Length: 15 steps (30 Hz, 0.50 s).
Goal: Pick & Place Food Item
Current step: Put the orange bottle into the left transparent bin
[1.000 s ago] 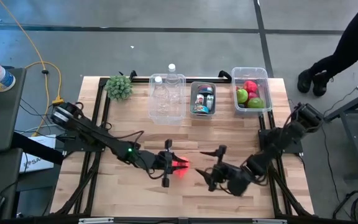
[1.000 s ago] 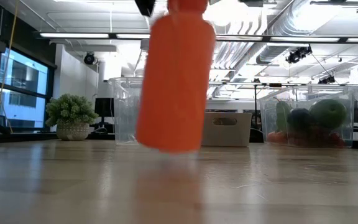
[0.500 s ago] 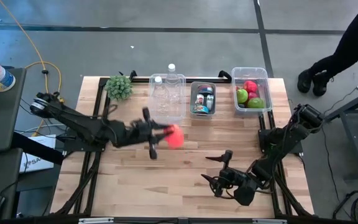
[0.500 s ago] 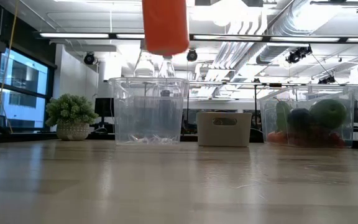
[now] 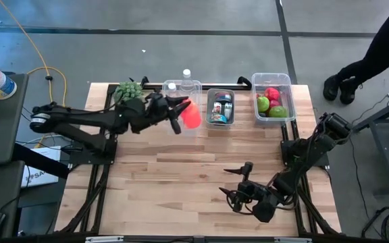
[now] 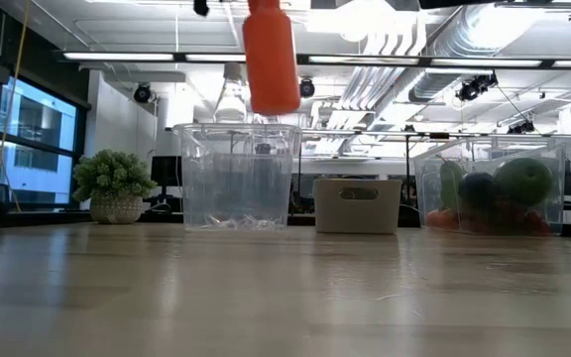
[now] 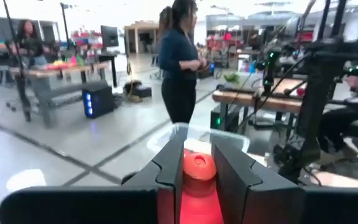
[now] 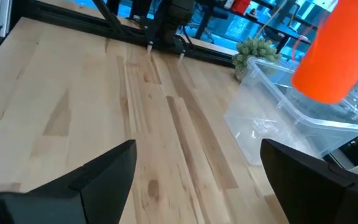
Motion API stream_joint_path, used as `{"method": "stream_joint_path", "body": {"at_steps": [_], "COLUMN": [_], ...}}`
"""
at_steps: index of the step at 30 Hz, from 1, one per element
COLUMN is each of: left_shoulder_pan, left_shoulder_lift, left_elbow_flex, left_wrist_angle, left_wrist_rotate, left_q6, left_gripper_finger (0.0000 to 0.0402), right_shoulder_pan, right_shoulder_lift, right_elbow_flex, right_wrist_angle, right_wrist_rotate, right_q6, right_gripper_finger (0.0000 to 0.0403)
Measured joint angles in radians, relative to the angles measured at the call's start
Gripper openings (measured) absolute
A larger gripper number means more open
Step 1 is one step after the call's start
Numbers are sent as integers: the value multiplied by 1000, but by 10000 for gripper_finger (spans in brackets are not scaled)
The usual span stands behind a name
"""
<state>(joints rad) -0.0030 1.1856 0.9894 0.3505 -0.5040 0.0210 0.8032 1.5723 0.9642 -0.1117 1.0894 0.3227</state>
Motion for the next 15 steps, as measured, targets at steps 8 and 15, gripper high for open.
{"method": "stream_joint_path", "body": {"at_steps": [8,15], "left_shoulder_pan": [69,75], "left_shoulder_lift": [83,122], "left_elbow_flex": [1,0], "left_wrist_angle": [-12,-16], "left_wrist_rotate": [29,30], "left_q6": [-26,-22], "left_gripper_finger": [53,53], "right_shoulder_pan": [0,0], "right_shoulder_lift": [0,0], "right_elbow_flex": [0,0], "right_wrist_angle": [-6,-6], "right_wrist_rotate": [-43,-45], "right_q6": [3,3], "right_gripper_finger": [330,330]}}
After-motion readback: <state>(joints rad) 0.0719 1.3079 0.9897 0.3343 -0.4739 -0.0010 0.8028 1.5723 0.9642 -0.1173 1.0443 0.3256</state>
